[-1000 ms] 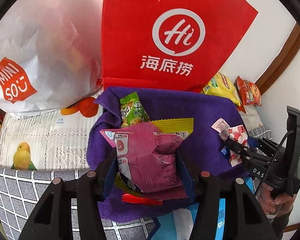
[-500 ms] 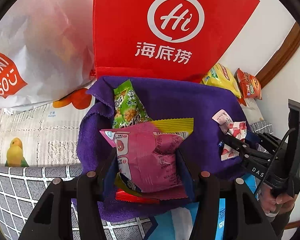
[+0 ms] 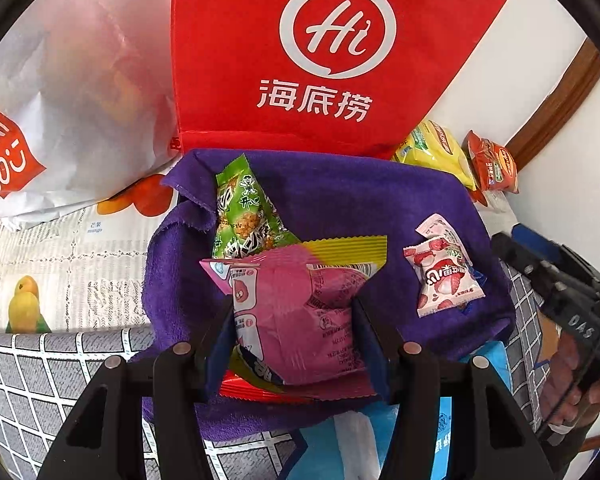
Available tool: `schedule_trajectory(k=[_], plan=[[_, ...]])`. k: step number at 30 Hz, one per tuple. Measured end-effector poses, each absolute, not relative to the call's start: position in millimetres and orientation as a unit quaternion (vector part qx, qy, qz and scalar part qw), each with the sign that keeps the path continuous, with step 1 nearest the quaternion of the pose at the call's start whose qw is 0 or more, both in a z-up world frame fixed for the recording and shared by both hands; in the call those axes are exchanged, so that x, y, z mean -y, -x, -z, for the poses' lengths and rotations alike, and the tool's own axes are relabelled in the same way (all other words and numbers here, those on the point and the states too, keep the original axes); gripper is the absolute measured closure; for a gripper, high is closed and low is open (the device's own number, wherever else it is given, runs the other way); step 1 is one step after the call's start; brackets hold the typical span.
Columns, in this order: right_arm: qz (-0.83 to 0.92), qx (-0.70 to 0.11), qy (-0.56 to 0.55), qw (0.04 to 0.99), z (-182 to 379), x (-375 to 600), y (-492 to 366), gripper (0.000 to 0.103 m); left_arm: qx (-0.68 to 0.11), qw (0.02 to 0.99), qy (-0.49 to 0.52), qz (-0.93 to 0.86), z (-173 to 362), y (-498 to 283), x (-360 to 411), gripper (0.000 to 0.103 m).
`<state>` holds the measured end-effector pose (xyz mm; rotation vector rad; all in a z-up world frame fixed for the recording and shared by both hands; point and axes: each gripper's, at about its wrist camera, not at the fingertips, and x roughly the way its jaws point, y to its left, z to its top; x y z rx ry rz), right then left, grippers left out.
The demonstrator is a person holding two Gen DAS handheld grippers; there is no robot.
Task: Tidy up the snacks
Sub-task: 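Open the right tool over the towel while the left tool releases the pink packet, then grasp the yellow snack packet with the right tool while the left tool grasps the pink paper bundle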
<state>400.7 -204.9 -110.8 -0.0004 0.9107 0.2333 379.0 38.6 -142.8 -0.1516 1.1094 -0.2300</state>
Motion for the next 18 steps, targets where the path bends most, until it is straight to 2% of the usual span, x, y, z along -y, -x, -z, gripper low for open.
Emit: schedule_trajectory(k=[5,7,10,18], plan=[[-0.1,-0.423,-0.026,0.9,93.9,214.5,-392.5,0.038,-0.527,0.838,0.071,0.12,135.7,-375.7,-35.8,0.047],[-0.092,-0.419,-0.033,0.903,89.9,217.7,-387.3,0.038,-0.52,0.842,0.071,0.126,127.7,-370.6,-37.1,0.039],[-0.089,-0.423,-0.032,0.901,84.5,218.3,-375.9,0.038,-0.505,0.85,0.066,0.133,113.9,-362.2,-34.6,0.037],[-0.077,-0.419,-0.002,0.905,74.2,215.3,-334.5,0.038,-0.478,0.864,0.062,0.149,80.5,-340.8,-30.6,0.037]])
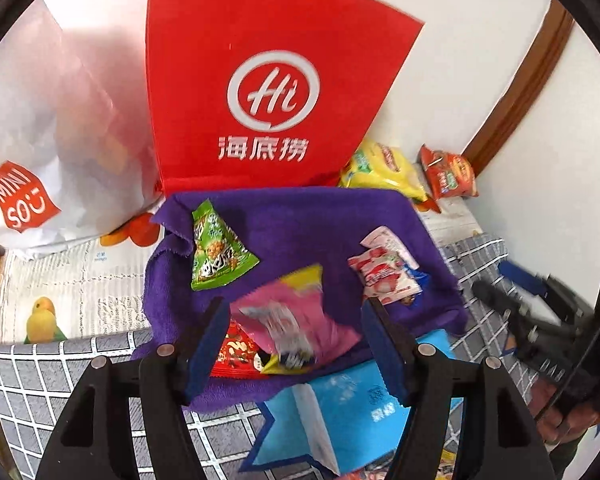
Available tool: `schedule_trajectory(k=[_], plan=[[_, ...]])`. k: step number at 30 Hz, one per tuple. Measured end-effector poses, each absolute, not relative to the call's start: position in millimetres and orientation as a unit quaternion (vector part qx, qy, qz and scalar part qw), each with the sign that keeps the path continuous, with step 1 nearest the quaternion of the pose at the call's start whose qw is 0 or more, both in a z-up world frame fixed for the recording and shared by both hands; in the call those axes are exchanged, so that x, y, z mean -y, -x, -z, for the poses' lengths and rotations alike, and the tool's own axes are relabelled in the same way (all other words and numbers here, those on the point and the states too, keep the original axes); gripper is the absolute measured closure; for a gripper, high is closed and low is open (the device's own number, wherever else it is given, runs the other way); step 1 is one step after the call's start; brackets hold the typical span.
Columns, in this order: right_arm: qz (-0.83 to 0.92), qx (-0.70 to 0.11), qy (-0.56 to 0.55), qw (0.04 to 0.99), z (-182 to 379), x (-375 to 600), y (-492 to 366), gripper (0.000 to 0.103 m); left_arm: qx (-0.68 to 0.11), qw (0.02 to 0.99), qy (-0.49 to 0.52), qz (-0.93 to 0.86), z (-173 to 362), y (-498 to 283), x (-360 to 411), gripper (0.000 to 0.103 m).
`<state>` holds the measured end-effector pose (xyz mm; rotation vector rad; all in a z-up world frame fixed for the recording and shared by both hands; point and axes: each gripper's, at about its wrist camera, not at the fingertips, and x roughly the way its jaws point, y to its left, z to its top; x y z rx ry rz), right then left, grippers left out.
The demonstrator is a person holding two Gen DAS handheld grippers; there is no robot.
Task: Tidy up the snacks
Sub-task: 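Grasp the yellow snack packet with the right tool while the left tool grasps the pink paper bundle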
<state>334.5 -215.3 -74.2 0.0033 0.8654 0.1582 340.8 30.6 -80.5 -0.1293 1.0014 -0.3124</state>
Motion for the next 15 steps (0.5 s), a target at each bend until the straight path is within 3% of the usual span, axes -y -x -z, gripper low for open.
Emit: schedule_trajectory(k=[15], plan=[[-0.059,-0.404,0.0,0.913,55.0,215.9,-262.3,0.037,-0.416,0.887,0.068,0.189,29.3,-267.3,-31.6,0.037]])
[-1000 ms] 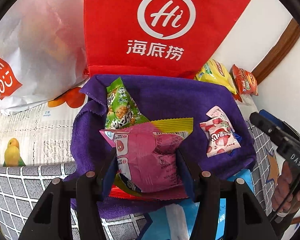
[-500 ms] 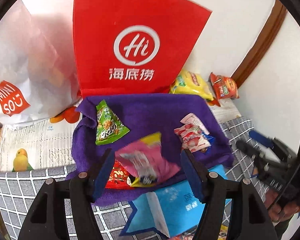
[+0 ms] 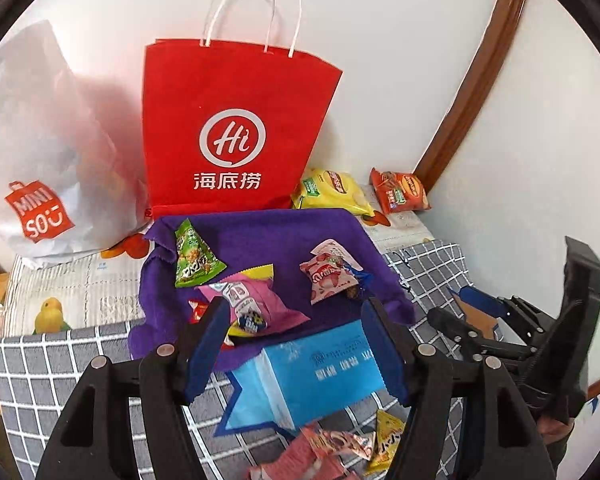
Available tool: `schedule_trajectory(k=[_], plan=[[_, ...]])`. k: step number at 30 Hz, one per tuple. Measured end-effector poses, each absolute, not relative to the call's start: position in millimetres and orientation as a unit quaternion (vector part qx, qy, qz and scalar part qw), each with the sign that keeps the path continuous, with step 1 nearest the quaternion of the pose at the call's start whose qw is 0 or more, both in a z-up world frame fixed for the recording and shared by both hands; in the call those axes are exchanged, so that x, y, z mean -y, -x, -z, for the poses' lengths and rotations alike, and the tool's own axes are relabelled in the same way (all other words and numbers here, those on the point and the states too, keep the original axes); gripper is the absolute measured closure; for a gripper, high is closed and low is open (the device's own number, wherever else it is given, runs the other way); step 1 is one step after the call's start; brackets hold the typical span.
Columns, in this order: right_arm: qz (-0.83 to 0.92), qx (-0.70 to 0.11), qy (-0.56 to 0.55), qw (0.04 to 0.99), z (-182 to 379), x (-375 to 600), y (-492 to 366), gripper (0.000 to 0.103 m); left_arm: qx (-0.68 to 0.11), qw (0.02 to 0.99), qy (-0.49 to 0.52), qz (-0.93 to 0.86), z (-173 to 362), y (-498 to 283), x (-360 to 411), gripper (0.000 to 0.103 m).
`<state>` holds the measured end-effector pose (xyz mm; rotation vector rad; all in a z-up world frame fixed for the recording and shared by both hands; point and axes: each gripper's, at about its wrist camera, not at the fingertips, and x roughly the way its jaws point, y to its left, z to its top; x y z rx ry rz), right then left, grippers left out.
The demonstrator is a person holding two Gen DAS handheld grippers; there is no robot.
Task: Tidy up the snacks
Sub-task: 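Grasp the yellow snack packet with the right tool while the left tool grasps the pink paper bundle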
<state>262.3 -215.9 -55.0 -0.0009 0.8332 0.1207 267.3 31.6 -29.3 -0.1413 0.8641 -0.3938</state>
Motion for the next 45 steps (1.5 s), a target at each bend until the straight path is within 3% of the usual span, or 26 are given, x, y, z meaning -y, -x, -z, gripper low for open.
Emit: schedule_trajectory(k=[24,39,45], plan=[[-0.115,-0.432,-0.023,0.894,94.9,195.6,-178.5,0.036,-0.444,0.888,0.063,0.101,70.1,-176.6,-69.1,0.037],[-0.126,-0.466,-0.02,0.875,169.4,183.4,-152.8,0.036,-0.461,0.877,0.085,0.104,113.8,-141.0,-56.8,0.037],[-0.106,-0.444,-0.007,0.89,173.2,196.0,-155.7,0.047,-0.477,0.869,0.088,0.101,133.8,-144.0,-49.5,0.037]])
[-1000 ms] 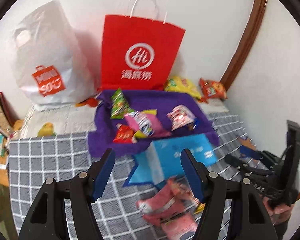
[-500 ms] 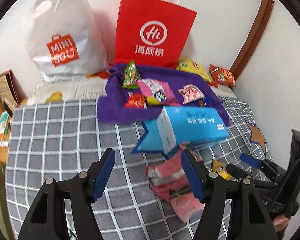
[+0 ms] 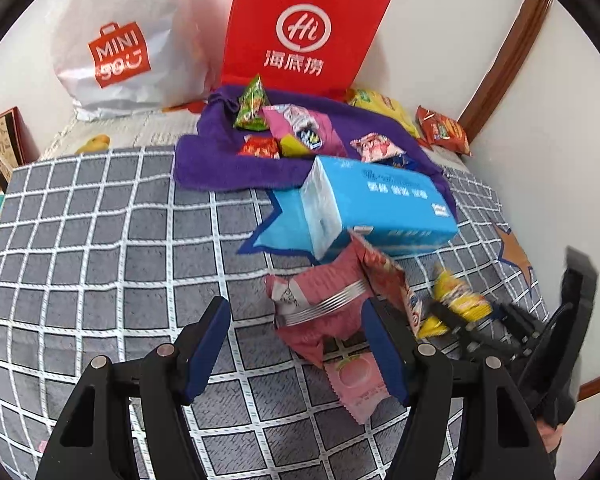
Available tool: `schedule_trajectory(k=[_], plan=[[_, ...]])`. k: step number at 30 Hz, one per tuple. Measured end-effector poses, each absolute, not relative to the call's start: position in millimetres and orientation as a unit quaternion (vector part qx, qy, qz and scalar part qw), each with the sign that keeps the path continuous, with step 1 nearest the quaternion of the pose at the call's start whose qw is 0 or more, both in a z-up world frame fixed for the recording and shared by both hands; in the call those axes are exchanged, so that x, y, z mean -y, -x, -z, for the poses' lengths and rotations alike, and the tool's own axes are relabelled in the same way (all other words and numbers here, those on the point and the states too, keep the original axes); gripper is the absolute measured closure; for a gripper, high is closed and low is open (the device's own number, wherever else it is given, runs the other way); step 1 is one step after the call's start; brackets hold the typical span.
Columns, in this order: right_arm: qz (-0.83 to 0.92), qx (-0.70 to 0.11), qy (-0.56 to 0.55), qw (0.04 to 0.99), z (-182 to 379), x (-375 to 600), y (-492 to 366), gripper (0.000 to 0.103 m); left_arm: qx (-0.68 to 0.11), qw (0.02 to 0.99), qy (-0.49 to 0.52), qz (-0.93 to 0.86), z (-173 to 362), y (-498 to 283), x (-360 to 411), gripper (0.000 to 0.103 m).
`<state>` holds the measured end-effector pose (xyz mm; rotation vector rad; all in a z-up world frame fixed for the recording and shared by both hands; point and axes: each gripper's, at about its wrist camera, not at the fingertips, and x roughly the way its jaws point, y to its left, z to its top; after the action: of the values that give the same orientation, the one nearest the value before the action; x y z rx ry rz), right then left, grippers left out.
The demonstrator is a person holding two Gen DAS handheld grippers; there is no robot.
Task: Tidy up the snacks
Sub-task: 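Grasp the yellow snack packet with the right tool while the left tool grasps the pink paper bundle, then lift the yellow packet and pink paper bundle off the bed cover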
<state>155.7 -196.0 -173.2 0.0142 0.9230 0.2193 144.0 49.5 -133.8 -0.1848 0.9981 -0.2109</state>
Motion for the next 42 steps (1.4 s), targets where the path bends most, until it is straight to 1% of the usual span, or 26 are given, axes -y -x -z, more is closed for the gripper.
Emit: schedule_trajectory(k=[5,13,17,19,21,23,28,35,39,42], plan=[[-0.074,-0.422,-0.016,0.904,167.8,224.8,-169.0,0.048,-0.486,0.862,0.095,0.106,148.2,-153.3,-41.0,0.035],[-0.06,-0.41,-0.005,0.91,184.6,236.9,-185.2,0.049,-0.502,0.85,0.106,0.119,173.5,-173.1,-25.4,0.033],[-0.063,-0.424,-0.019,0.903,189.5,240.9,-191.3,0.044,-0.504,0.85,0.095,0.119,183.6,-177.8,-15.1,0.033],[-0.064,-0.43,-0.029,0.9,192.2,243.0,-192.6,0.041,-0.498,0.856,0.086,0.112,186.7,-177.5,-12.5,0.034],[-0.066,-0.43,-0.034,0.9,192.8,243.9,-192.9,0.041,-0.489,0.862,0.077,0.11,185.9,-175.4,-11.7,0.039],[-0.065,-0.43,-0.032,0.9,193.0,242.9,-193.0,0.041,-0.485,0.865,0.065,0.108,182.7,-172.2,-13.6,0.041],[-0.066,-0.431,-0.039,0.899,194.1,245.7,-193.2,0.04,-0.469,0.88,0.03,0.072,179.2,-166.6,-27.1,0.041],[-0.052,-0.44,-0.014,0.896,196.3,238.6,-195.8,0.039,-0.437,0.895,0.053,0.074,187.9,-165.3,-36.6,0.039],[-0.044,-0.443,0.004,0.895,197.8,235.0,-196.3,0.039,-0.436,0.895,0.058,0.075,190.0,-165.8,-35.7,0.04],[-0.048,-0.442,-0.004,0.896,197.6,237.7,-195.8,0.039,-0.434,0.895,0.069,0.078,189.4,-165.7,-38.4,0.04]])
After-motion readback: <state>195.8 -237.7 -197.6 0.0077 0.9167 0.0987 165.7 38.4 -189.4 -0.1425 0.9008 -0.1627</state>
